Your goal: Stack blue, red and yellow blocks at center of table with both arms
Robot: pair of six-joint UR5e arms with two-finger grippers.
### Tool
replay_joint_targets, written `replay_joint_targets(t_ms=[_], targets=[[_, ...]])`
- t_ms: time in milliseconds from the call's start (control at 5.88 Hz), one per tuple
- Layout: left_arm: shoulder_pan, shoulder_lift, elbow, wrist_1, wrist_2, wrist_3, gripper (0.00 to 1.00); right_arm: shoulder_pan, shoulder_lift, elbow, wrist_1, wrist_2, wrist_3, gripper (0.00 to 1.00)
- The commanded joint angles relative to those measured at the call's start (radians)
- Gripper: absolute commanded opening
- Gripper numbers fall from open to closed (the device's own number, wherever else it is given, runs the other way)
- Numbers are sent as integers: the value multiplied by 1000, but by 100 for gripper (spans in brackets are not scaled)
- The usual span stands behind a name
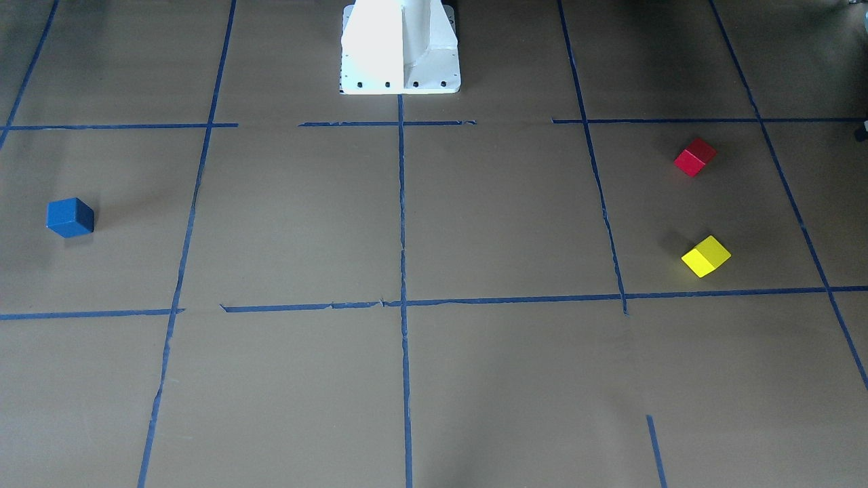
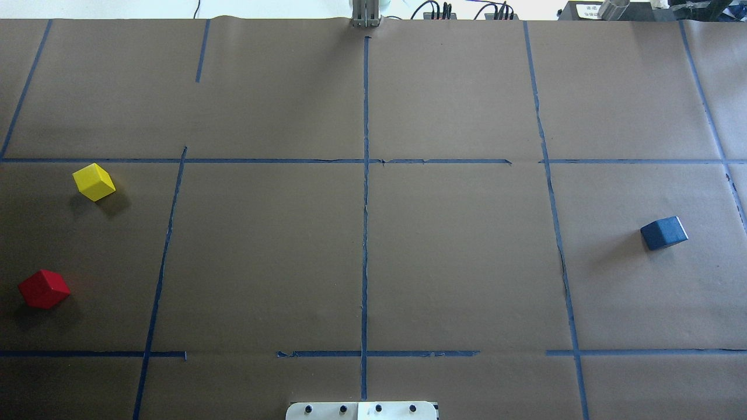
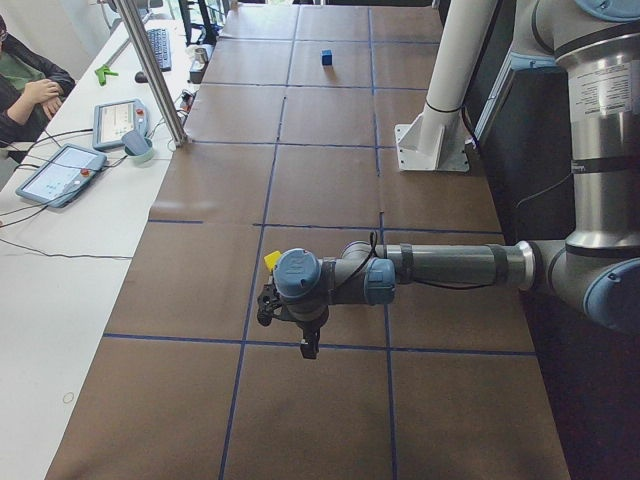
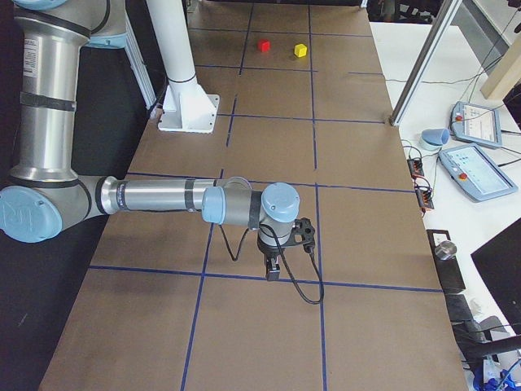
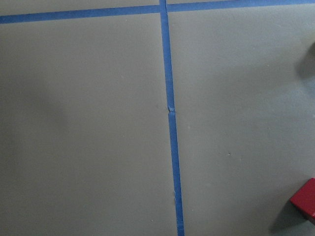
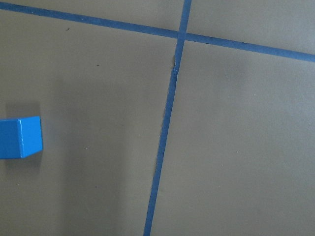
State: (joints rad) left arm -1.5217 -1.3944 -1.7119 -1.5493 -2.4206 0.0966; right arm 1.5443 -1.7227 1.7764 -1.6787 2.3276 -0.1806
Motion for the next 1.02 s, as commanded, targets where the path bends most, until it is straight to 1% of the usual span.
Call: replay_joint_targets(t_ms=[0, 170, 340, 510, 680, 850], targets=[[2, -5, -3, 2, 0, -1, 100, -15, 18, 11, 1, 1, 7, 100], [0, -2, -3, 2, -3, -1, 100, -39, 47, 21, 5, 3, 6, 100], [0, 2, -3, 2, -3, -3, 100, -80, 52, 59, 118, 30, 13, 100], [0, 3, -3, 3, -3, -3, 100, -184, 52, 61, 234, 32, 33, 100], [0, 3, -3, 3, -3, -3, 100, -270, 54, 63, 299, 29, 214, 100], [0, 3, -3, 3, -3, -3, 100, -373, 40, 63, 430, -38, 503, 100]])
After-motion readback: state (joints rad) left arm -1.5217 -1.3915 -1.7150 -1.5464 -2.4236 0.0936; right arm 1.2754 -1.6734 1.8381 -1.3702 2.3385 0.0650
